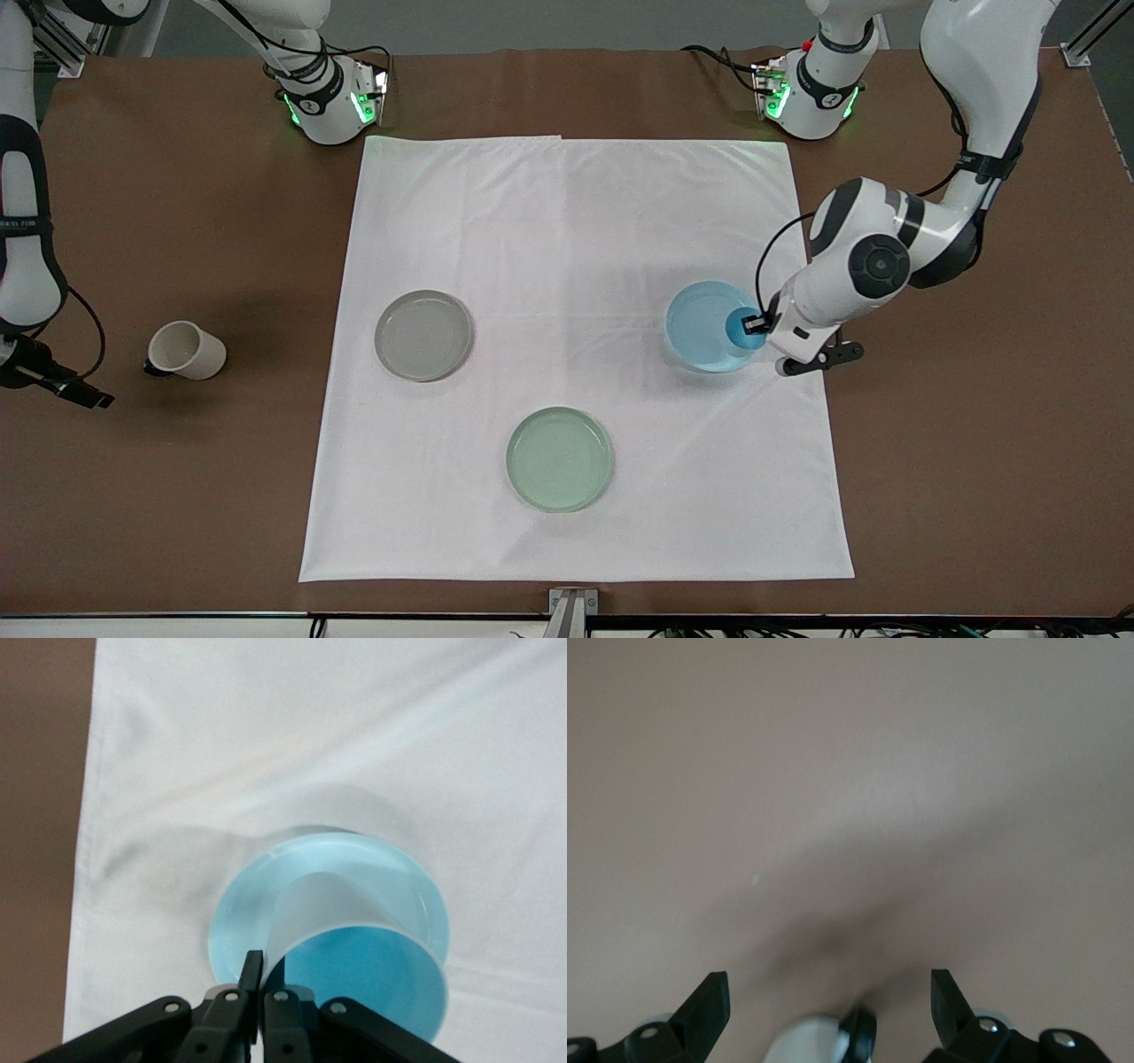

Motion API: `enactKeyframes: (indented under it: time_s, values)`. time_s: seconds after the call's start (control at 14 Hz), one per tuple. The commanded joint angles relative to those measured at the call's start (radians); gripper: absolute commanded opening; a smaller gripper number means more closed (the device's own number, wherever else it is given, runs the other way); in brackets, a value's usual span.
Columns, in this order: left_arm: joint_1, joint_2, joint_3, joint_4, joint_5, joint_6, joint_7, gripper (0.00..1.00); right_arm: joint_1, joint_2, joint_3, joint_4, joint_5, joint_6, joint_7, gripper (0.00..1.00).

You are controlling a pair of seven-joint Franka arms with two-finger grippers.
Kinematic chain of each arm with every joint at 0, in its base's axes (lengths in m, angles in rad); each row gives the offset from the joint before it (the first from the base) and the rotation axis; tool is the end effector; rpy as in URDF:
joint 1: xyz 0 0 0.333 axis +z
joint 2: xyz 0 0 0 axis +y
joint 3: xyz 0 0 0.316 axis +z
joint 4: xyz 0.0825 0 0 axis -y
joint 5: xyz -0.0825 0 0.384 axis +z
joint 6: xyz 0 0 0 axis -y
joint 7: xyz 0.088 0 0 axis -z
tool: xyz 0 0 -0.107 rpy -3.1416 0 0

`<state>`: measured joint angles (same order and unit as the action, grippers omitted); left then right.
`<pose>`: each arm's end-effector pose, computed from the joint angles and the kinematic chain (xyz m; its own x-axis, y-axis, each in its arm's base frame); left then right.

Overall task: Place blue cup in blue plate and white mug in gray plate
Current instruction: 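Carry the blue cup onto the light blue plate with the left gripper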

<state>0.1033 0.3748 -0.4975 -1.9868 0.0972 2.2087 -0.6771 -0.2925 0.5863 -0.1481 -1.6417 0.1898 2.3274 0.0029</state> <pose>0.5536 -0.2163 0.2879 0.9614 0.2347 -0.1438 0.2396 -0.9707 0.0177 0.6370 -0.2820 0.2872 0.8523 -0.5125 0.1045 -0.5078 -0.8587 -0.0696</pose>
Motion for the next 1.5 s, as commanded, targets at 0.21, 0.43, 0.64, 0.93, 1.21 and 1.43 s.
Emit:
enactKeyframes:
  time_s: [0.21, 0.43, 0.64, 0.93, 1.21, 1.43]
  values:
    - [-0.036, 0.016, 0.002, -0.049, 0.044, 0.023, -0.051, 0.01, -0.022, 0.037, -0.002, 0.036, 0.045, -0.066, 0.167, 0.98]
    - [-0.045, 0.039, 0.002, -0.047, 0.091, 0.025, -0.082, 0.02, -0.022, 0.035, -0.002, 0.028, 0.043, -0.173, 0.212, 0.95]
    - [-0.045, 0.052, 0.002, -0.046, 0.105, 0.025, -0.087, 0.07, -0.023, 0.037, -0.002, 0.019, 0.045, -0.187, 0.218, 0.93]
    - [-0.050, 0.068, 0.001, -0.034, 0.105, 0.025, -0.154, 0.68, -0.036, 0.043, -0.002, 0.008, 0.045, -0.207, 0.215, 0.80]
    - [-0.034, 0.043, 0.002, 0.031, 0.105, -0.013, -0.147, 1.00, -0.033, 0.044, -0.001, -0.003, 0.046, -0.249, 0.215, 0.71]
    - [-0.021, 0.039, 0.010, 0.164, 0.107, -0.139, -0.133, 1.00, -0.031, 0.044, -0.001, -0.003, 0.046, -0.275, 0.209, 0.64]
